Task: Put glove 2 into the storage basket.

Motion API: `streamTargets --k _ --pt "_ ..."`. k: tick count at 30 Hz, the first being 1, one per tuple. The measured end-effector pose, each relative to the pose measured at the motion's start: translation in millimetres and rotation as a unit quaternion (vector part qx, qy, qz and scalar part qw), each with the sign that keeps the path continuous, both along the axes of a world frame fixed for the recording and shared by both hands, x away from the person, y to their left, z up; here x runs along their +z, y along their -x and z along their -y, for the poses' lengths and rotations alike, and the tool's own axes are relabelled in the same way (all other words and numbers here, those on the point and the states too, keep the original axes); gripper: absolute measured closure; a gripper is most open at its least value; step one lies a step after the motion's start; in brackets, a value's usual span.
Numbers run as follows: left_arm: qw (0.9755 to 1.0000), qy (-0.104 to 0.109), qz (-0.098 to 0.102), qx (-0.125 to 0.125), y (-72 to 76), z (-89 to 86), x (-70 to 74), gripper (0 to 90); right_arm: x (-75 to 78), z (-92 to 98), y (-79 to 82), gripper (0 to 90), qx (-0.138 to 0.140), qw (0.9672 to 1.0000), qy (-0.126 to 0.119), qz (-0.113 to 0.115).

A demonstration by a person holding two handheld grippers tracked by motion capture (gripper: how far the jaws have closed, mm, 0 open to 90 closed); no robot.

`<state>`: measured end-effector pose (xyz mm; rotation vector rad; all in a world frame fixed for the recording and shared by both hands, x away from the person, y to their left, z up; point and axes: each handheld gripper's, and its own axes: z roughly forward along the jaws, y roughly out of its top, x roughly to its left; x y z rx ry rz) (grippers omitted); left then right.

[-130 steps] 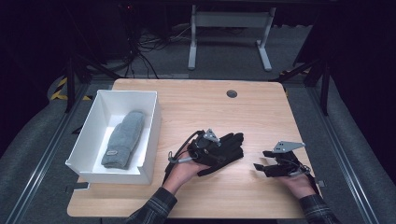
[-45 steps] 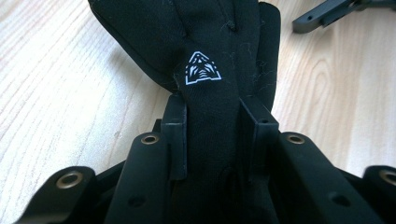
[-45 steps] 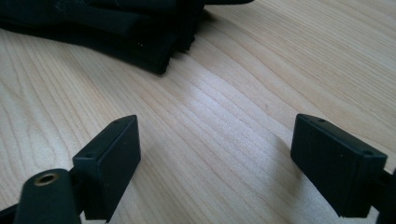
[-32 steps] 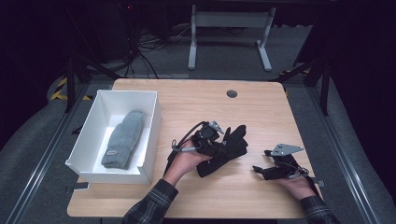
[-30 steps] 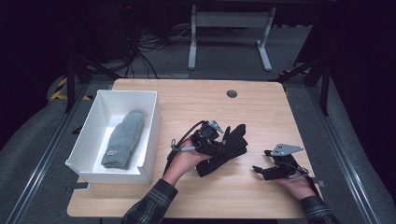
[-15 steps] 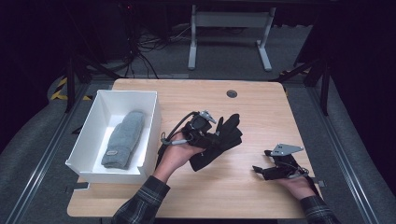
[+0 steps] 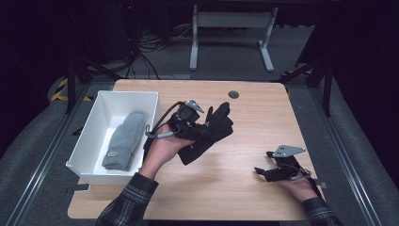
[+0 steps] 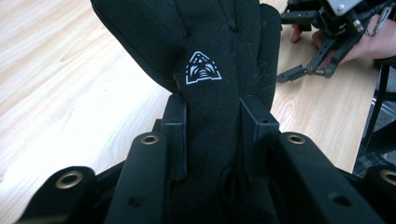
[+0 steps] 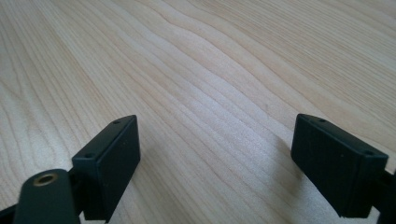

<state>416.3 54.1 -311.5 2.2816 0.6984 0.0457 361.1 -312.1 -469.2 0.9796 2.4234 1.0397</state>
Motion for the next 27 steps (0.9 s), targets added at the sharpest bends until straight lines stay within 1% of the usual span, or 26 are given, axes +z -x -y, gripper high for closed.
streamTargets --k 5,6,8,11,15,22,24,27 --pt "0.9998 0.008 0.007 0.018 -0.5 -21.7 14.3 67.9 0.0 0.0 0.0 16.0 0.0 1.0 0.0 0.0" --pt "0.9998 0.008 0.007 0.018 -0.5 -21.7 14.3 67.9 0.0 0.0 0.0 16.0 0.0 1.0 0.0 0.0" --pt "0.9995 0.008 0.012 0.027 -0.8 -31.4 20.5 67.9 0.0 0.0 0.0 16.0 0.0 1.0 0.0 0.0" --pt "0.9988 0.01 0.019 0.043 -0.5 -45.8 29.1 68.0 0.0 0.0 0.1 16.0 -0.001 1.0 0.0 0.0" --pt "0.9976 0.013 0.026 0.063 -0.1 -66.1 36.0 68.0 0.0 0.0 0.1 16.0 -0.001 1.0 0.001 0.0" --pt "0.9939 0.019 0.03 0.104 -0.3 -101.2 39.7 68.1 -0.1 -0.1 0.2 16.0 -0.001 1.0 0.0 0.0" --pt "0.9924 0.018 0.031 0.118 -0.3 -112.1 40.1 68.0 0.0 0.0 0.2 16.0 -0.001 1.0 0.0 0.0" --pt "0.9895 0.027 0.029 0.139 0.6 -128.6 40.0 68.1 0.0 0.0 0.3 16.0 -0.002 1.0 0.0 0.0"
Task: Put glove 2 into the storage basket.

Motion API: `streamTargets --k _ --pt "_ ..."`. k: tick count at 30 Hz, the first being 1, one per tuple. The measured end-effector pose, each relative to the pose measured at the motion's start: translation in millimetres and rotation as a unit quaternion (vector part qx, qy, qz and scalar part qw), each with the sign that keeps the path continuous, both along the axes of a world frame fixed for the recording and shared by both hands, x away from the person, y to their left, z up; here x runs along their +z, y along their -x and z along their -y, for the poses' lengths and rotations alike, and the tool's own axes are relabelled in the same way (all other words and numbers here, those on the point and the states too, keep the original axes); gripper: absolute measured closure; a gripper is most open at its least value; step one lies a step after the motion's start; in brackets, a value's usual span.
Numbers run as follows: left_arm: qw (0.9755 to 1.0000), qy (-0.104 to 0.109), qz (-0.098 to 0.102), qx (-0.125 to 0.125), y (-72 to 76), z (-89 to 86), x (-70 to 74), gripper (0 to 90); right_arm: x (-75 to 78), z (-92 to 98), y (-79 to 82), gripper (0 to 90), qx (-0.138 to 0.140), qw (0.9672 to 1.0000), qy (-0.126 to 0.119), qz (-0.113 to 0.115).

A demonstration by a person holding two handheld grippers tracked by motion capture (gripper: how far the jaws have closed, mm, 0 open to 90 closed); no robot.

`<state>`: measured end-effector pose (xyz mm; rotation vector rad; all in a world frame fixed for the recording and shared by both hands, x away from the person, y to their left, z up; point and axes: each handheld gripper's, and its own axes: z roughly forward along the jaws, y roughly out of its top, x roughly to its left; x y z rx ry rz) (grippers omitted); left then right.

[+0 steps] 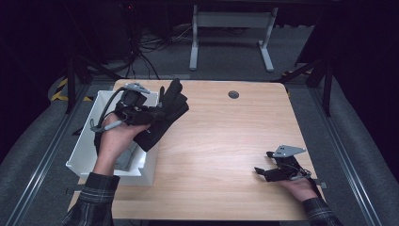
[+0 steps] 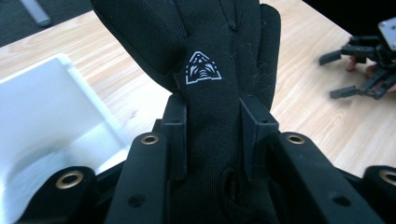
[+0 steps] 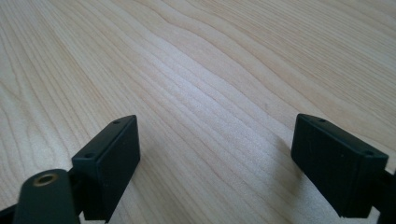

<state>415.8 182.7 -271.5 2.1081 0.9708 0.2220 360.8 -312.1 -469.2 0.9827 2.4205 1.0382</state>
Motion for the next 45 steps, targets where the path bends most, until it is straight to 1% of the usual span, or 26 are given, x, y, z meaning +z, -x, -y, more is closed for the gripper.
streamTargets --k 1,2,7,10,11,13,14,16,19,20,21,25,30,32,34,36,37,38,40,42,44,45 --pt "0.9999 0.001 0.001 0.01 0.6 -9.7 0.3 68.1 0.0 0.0 0.0 16.0 0.0 1.0 0.0 0.0" --pt "0.9999 0.001 0.001 0.01 0.6 -9.7 0.3 68.1 0.0 0.0 0.0 16.0 0.0 1.0 0.0 0.0" --pt "0.9992 -0.002 0.0 0.041 2.1 -33.2 -2.1 68.1 0.0 0.0 0.1 15.9 -0.001 1.0 0.0 0.0" --pt "0.9987 -0.001 -0.003 0.051 2.2 -44.4 -5.4 68.1 0.0 0.0 0.2 16.0 -0.001 1.0 0.0 0.0" --pt "0.9979 0.003 -0.007 0.064 3.0 -51.5 -8.3 68.2 0.0 0.0 0.3 15.9 -0.001 1.0 0.0 0.0" --pt "0.9973 0.003 -0.006 0.073 3.0 -57.9 -10.8 68.1 0.0 0.0 0.3 15.9 -0.002 1.0 0.0 0.0" --pt "0.9967 0.004 -0.009 0.081 3.2 -61.8 -12.9 68.1 0.0 0.0 0.4 15.9 -0.002 1.0 0.0 -0.001" --pt "0.9957 0.001 -0.012 0.092 2.8 -66.9 -17.0 68.1 0.0 0.0 0.2 15.9 -0.002 1.0 0.0 0.0" --pt "0.9946 0.0 -0.019 0.102 1.2 -72.6 -24.0 68.1 0.0 0.0 0.2 15.9 -0.002 1.0 0.0 0.0" --pt "0.9946 0.0 -0.019 0.102 1.2 -72.6 -24.0 68.2 0.0 0.0 0.2 15.9 -0.002 1.0 0.0 0.0" --pt "0.994 -0.001 -0.022 0.107 0.2 -74.8 -28.3 68.2 0.0 0.0 0.2 15.9 -0.002 1.0 0.0 0.0" --pt "0.9927 -0.001 -0.031 0.117 -2.4 -79.2 -39.0 68.2 0.0 0.0 0.2 15.9 -0.002 1.0 0.0 0.0" --pt "0.9902 -0.002 -0.039 0.134 -6.0 -85.4 -48.7 68.1 0.1 0.0 0.4 15.9 -0.002 1.0 0.0 -0.001" --pt "0.9897 -0.001 -0.046 0.136 -7.7 -87.5 -52.6 68.1 0.1 0.0 0.4 15.9 -0.002 1.0 0.0 -0.001" --pt "0.9885 -0.001 -0.052 0.142 -9.6 -88.2 -58.8 68.1 0.0 0.0 0.4 15.9 -0.002 1.0 0.0 -0.001" --pt "0.988 -0.002 -0.06 0.143 -11.8 -89.6 -64.4 68.0 0.0 0.0 0.4 15.9 -0.002 1.0 0.0 -0.001" --pt "0.9875 -0.001 -0.062 0.145 -12.7 -90.0 -67.5 68.0 0.0 0.0 0.4 15.9 -0.002 1.0 0.0 -0.001" --pt "0.9875 -0.001 -0.062 0.145 -12.7 -90.0 -67.5 68.0 0.0 0.0 0.4 15.9 -0.002 1.0 0.0 -0.001" --pt "0.9869 0.0 -0.068 0.146 -15.4 -91.8 -74.5 67.9 0.0 0.0 0.4 15.9 -0.002 1.0 0.0 -0.001" --pt "0.986 -0.004 -0.074 0.15 -17.4 -93.3 -79.8 67.8 0.0 0.0 0.4 15.9 -0.002 1.0 0.0 -0.001" --pt "0.9845 -0.009 -0.079 0.157 -19.0 -94.4 -85.0 67.8 0.1 0.0 0.4 15.9 -0.002 1.0 0.0 -0.001" --pt "0.9843 -0.009 -0.08 0.157 -19.5 -95.0 -86.8 67.6 0.0 0.0 0.4 15.9 -0.002 1.0 0.0 -0.001"
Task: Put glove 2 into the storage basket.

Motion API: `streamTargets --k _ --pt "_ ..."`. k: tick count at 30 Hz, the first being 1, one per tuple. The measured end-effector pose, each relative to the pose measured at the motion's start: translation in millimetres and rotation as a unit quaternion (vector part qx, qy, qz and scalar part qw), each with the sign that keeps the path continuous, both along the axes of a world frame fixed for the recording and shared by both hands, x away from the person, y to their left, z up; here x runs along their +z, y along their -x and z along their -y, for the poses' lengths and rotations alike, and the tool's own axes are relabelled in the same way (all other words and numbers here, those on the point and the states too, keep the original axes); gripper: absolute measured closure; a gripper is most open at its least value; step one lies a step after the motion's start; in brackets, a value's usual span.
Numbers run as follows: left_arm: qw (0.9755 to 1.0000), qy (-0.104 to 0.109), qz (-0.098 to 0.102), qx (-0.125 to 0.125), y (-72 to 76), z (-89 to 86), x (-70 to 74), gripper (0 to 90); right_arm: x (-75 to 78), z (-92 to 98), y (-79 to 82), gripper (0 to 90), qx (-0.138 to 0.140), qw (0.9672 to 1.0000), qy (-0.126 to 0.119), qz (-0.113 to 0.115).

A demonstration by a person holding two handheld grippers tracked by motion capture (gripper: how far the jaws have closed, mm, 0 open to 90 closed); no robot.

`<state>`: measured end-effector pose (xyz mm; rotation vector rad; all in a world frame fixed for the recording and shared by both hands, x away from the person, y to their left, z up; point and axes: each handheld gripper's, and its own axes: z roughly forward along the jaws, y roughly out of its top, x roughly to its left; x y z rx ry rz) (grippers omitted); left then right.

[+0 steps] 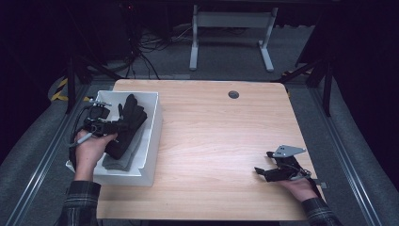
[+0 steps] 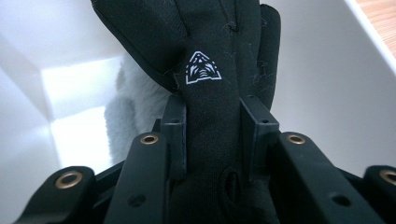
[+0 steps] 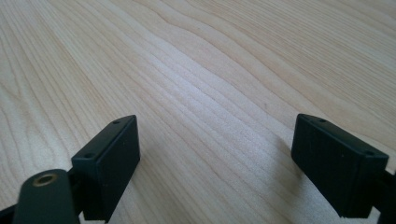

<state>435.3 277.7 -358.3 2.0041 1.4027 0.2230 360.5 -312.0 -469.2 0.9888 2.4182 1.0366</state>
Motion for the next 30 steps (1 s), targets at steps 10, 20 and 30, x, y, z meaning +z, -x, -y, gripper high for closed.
streamTargets --k 10,20,30 --pt "0.9997 -0.01 -0.022 0.009 -6.0 -1.7 -20.3 55.3 0.0 0.0 0.0 15.9 0.0 1.0 0.0 0.0" --pt "0.9995 -0.022 0.003 0.024 -6.8 -1.7 -15.2 23.0 0.0 0.0 0.0 15.9 0.0 1.0 0.0 0.0" --pt "0.9994 -0.012 0.034 -0.004 -1.9 9.4 6.7 18.1 0.0 0.0 0.0 15.9 0.0 1.0 0.0 0.0"
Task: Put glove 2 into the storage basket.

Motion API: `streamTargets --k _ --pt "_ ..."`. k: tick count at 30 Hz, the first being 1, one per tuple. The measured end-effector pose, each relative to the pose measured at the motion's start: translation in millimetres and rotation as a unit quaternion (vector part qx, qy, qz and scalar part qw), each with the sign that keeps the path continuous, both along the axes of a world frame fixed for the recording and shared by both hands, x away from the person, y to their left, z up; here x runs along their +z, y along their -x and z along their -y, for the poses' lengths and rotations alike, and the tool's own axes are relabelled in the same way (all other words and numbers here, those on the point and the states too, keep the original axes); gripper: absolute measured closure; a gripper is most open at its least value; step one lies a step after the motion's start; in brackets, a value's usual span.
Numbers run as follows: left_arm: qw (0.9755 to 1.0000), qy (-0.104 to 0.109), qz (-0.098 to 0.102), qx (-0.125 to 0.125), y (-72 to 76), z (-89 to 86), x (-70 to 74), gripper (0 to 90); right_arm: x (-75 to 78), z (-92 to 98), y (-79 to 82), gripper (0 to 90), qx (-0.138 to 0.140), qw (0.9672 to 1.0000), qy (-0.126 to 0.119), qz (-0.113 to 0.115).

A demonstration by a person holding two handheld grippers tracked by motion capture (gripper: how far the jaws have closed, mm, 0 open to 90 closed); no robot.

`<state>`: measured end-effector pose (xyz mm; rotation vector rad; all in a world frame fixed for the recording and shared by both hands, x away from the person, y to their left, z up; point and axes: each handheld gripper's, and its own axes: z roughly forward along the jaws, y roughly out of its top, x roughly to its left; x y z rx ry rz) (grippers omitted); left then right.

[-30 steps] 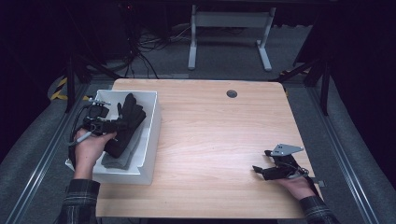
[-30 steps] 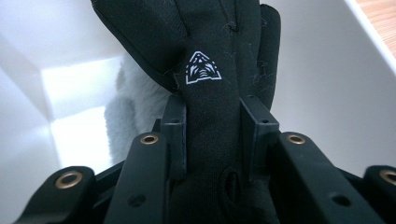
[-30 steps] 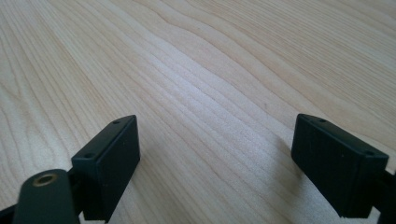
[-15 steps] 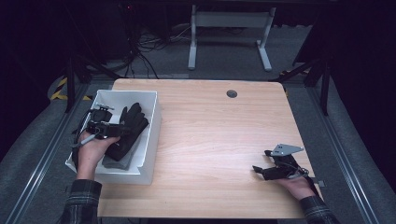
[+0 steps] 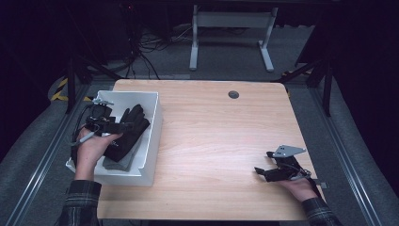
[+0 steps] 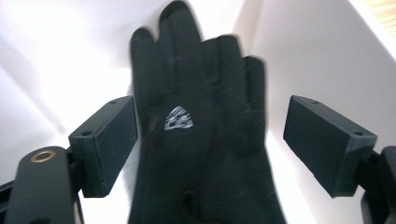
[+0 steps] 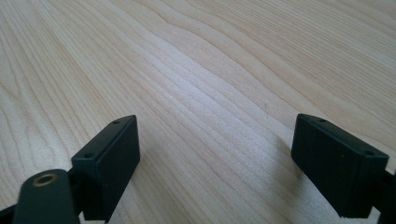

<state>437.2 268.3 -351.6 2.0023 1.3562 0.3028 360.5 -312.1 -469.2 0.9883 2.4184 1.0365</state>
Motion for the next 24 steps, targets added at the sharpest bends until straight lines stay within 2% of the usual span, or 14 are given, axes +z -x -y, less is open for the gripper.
streamTargets --k 8,12,17,24 --pt "0.9994 0.005 0.02 -0.027 3.2 16.1 18.6 17.2 0.0 0.0 0.0 15.8 0.0 1.0 0.0 0.0" --pt "0.9988 0.008 0.024 -0.041 4.1 24.9 26.8 17.2 0.0 0.0 -0.1 15.8 0.0 1.0 0.0 0.0" --pt "0.9981 0.013 0.029 -0.053 4.8 33.5 32.1 17.2 0.0 0.0 -0.1 15.8 0.0 1.0 0.0 0.0" --pt "0.9959 0.021 0.036 -0.081 4.1 55.7 37.6 16.8 -0.1 0.1 0.2 15.8 -0.001 1.0 0.0 0.0"
